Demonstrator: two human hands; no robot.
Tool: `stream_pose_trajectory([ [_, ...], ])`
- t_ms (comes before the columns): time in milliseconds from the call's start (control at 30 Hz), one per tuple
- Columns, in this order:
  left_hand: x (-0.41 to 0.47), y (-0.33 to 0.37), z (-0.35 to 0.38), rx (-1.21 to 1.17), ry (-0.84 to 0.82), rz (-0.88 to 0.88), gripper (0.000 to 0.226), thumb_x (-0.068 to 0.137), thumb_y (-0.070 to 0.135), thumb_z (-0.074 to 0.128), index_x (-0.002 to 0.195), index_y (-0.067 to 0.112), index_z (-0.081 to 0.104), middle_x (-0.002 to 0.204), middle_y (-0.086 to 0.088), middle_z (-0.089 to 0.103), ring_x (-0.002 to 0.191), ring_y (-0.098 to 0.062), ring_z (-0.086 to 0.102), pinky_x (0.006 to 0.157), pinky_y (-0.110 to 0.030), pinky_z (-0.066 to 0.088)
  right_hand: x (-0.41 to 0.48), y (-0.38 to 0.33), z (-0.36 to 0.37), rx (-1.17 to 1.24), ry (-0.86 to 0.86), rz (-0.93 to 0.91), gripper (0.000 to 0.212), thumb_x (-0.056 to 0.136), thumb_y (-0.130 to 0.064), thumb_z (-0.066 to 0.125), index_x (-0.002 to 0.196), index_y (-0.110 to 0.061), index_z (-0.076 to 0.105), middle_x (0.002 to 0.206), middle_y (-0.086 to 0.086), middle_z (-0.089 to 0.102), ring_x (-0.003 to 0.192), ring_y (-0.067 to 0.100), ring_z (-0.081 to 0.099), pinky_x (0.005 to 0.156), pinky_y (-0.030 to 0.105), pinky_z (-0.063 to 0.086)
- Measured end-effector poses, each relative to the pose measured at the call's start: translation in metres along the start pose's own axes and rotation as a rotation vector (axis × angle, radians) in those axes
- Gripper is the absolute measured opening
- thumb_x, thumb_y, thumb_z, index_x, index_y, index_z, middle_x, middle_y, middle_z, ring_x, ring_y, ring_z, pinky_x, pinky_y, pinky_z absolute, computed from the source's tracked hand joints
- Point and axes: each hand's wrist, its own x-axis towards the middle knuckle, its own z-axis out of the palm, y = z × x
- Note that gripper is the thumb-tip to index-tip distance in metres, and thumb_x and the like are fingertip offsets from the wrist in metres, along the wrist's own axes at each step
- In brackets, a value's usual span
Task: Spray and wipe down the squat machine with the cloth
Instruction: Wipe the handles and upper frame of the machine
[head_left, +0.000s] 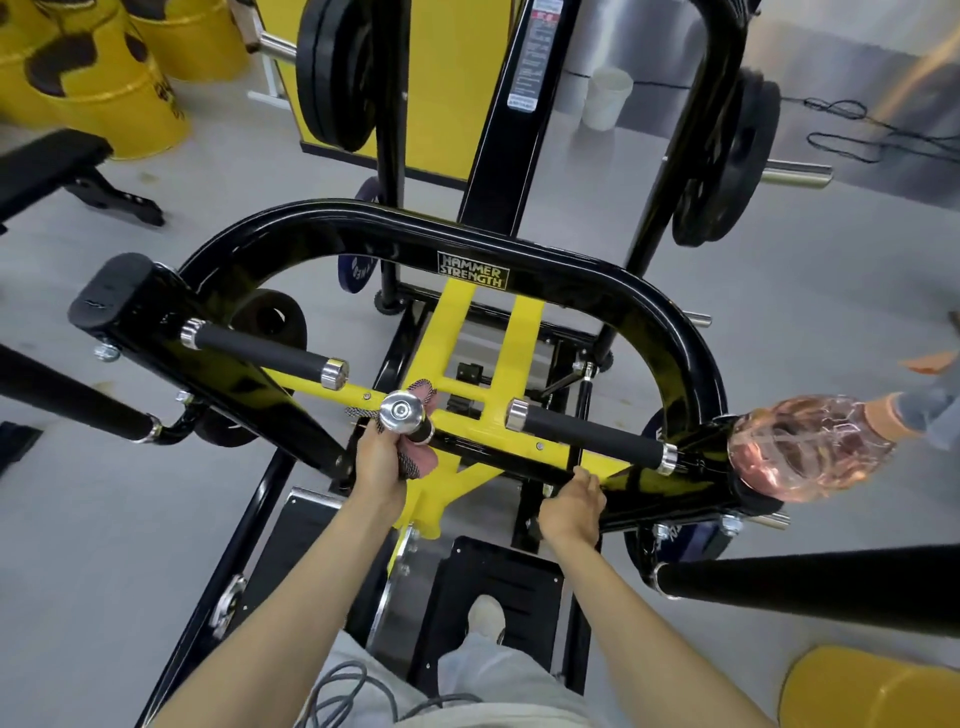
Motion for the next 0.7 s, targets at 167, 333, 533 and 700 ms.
stream_pose_trajectory([
  [167,-0.003,-0.013,0.008,0.116,0.07,-0.002,0.03,0.087,0.004,0.054,0.112,0.01,0.07,0.117,-0.01,0.068,0.116,-0.024,0.06,0.098,-0.039,0.044,0.001,-0.001,-0.001,-0.006,-0.002,-0.004,0.056,0.09,-0.004,0.053,0.141,-0.01,0.032,0.152,0.006,0.025,0.139,0.026,0.021,0.099,0.038,0.041],
  [333,-0.004,-0.015,0.005,0.128,0.192,-0.069,0.026,0.088,0.002,0.053,0.108,0.006,0.07,0.107,-0.012,0.07,0.093,-0.023,0.063,0.079,-0.034,0.049,0.003,0.003,-0.004,-0.007,-0.012,-0.025,0.053,0.089,-0.002,0.053,0.139,-0.011,0.035,0.151,0.006,0.025,0.136,0.026,0.023,0.096,0.035,0.042],
  [533,-0.02,0.012,0.007,-0.016,0.161,-0.008,0.033,0.085,0.008,0.055,0.117,0.0,0.062,0.107,-0.013,0.068,0.094,-0.023,0.067,0.081,-0.033,0.053,0.001,0.0,-0.003,-0.032,-0.018,-0.018,0.055,0.088,-0.004,0.055,0.139,-0.014,0.034,0.149,0.005,0.025,0.132,0.026,0.025,0.086,0.032,0.044],
  [700,-0.033,0.008,0.005,0.021,0.321,0.026,0.012,0.091,0.003,0.05,0.088,0.008,0.06,0.086,-0.011,0.058,0.078,-0.022,0.059,0.065,-0.029,0.047,0.002,-0.005,-0.005,-0.035,-0.022,0.012,0.054,0.089,-0.006,0.056,0.138,-0.015,0.036,0.147,0.005,0.025,0.13,0.027,0.026,0.082,0.031,0.044],
])
